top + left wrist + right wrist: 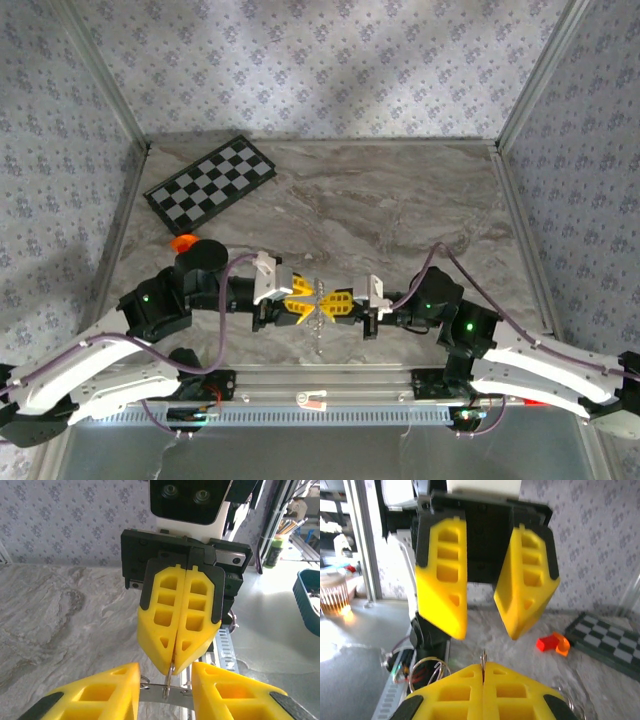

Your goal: Put the keys on the keyring

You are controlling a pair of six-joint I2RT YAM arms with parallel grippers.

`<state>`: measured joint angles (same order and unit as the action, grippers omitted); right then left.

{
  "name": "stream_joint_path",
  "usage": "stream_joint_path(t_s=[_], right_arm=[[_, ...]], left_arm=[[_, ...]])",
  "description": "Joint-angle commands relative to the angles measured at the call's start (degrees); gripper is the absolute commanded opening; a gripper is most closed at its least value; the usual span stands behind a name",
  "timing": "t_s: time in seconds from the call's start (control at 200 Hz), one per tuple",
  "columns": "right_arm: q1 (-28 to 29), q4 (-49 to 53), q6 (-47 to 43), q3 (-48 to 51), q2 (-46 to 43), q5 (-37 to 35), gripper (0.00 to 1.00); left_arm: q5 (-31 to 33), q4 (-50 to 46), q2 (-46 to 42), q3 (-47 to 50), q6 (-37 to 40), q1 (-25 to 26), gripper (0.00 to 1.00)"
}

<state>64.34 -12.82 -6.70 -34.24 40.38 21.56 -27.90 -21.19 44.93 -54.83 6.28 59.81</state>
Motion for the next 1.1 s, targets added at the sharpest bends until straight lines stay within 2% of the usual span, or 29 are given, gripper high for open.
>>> stream_joint_path(t_s=[0.0, 0.27, 0.53, 1.095], right_arm=[[-0.5, -14.5, 4.4, 1.6, -1.3, 3.1, 0.0], [-0.7, -21.0, 6.4, 3.4, -1.7, 3.8, 0.0], [-0.7, -21.4, 6.5, 3.7, -2.1, 4.8, 0.0], [-0.7, -21.8, 6.7, 4.8, -2.8, 4.6, 0.0]], left_arm=[[-2.3, 4.3, -0.8, -0.1, -1.7, 0.4, 0.34], [-4.0, 6.2, -1.3, 0.3, -2.4, 0.4, 0.35], [-4.6, 7.0, -1.4, 0.4, -2.5, 0.4, 0.25], [-7.0, 11.2, 0.4, 0.6, -3.6, 0.4, 0.22]])
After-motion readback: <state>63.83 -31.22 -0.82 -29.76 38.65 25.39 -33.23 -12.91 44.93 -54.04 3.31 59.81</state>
